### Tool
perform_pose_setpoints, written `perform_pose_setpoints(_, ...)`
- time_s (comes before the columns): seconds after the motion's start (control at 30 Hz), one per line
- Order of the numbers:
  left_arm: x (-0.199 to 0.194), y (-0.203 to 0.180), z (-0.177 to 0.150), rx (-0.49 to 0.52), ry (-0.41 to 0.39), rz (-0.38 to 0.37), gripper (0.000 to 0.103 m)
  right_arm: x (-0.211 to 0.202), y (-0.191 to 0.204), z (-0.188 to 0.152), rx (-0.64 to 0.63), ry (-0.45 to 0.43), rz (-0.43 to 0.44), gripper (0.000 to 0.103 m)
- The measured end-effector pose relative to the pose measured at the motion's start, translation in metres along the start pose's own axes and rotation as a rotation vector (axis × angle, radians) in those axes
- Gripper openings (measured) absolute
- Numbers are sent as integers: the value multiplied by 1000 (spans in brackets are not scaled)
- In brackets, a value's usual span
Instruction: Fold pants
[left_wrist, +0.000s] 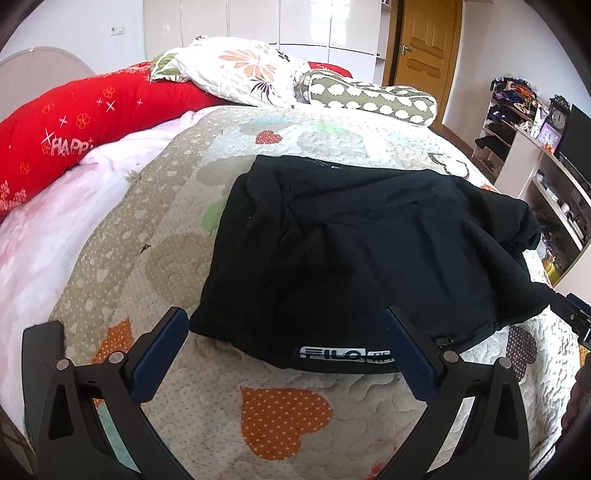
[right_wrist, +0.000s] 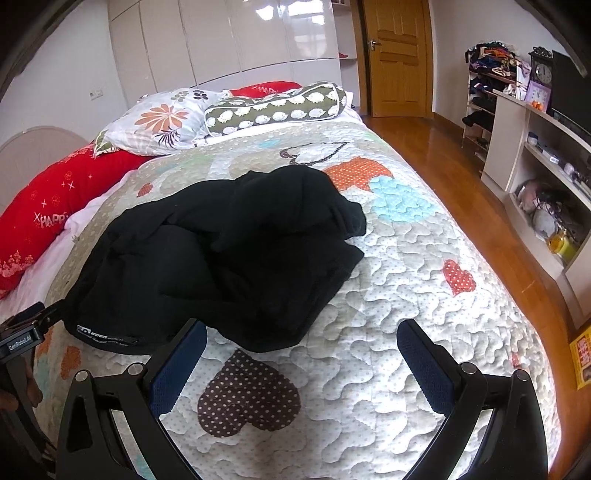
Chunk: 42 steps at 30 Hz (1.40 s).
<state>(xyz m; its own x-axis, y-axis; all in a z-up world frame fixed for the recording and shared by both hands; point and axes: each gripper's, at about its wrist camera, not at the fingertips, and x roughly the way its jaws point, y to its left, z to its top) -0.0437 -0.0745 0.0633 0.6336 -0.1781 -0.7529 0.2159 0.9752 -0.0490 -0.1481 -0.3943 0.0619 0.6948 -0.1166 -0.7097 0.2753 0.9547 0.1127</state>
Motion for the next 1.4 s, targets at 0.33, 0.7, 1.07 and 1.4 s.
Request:
perform_pose_setpoints(0.33,30,37,-16,-175,114,-65,103,14,-37,0,91,-5,-15,100)
perform_pose_setpoints(0.7,53,24,-3,-212,144,-77,103,56,-39,20,110,38,48,95)
perform_pose_setpoints(1.07,55,9,7,-183,134,-163,28,75,-47,24,211,-17,175,18)
perform_pose_setpoints(1.4,1,43,16,-206,63,-236,8,-37,-74,-1,213,-181,82,14)
